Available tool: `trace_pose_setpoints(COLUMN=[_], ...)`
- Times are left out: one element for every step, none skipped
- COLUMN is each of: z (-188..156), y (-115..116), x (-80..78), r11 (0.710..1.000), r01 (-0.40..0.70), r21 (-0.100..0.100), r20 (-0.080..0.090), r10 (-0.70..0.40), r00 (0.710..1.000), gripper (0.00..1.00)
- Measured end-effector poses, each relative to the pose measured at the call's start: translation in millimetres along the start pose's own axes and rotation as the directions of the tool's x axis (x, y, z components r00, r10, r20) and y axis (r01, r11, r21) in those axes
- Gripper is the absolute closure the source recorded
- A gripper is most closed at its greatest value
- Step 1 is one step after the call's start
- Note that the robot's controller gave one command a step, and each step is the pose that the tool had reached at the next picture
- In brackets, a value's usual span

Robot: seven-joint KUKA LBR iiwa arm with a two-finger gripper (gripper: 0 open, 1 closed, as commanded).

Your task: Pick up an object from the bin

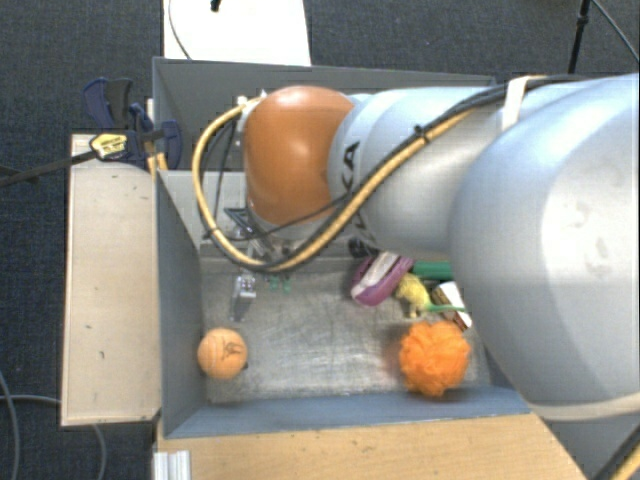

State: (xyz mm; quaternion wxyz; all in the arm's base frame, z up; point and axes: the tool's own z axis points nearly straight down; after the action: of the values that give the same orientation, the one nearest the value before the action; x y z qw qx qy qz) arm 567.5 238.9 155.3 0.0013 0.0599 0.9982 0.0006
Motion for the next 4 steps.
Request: trace_pose_setpoints(z=[9,0,5,-12], y=[8,-2,-2,-5], x=[-0.1,18.7,12.8,2.4], r11=[0.974,0.908,0.874,0.749], r01=[0.225,0.419,0.487,0.663], r21=[0.0,0.0,-0.001,0.0], r20=[0.001,-0.003,0.002,0.001], r10=[-0.225,-0.419,-0.487,-0.663], r00=[0.974,0.908,0.874,0.749], gripper=[0.0,0.0,0.0,0.0])
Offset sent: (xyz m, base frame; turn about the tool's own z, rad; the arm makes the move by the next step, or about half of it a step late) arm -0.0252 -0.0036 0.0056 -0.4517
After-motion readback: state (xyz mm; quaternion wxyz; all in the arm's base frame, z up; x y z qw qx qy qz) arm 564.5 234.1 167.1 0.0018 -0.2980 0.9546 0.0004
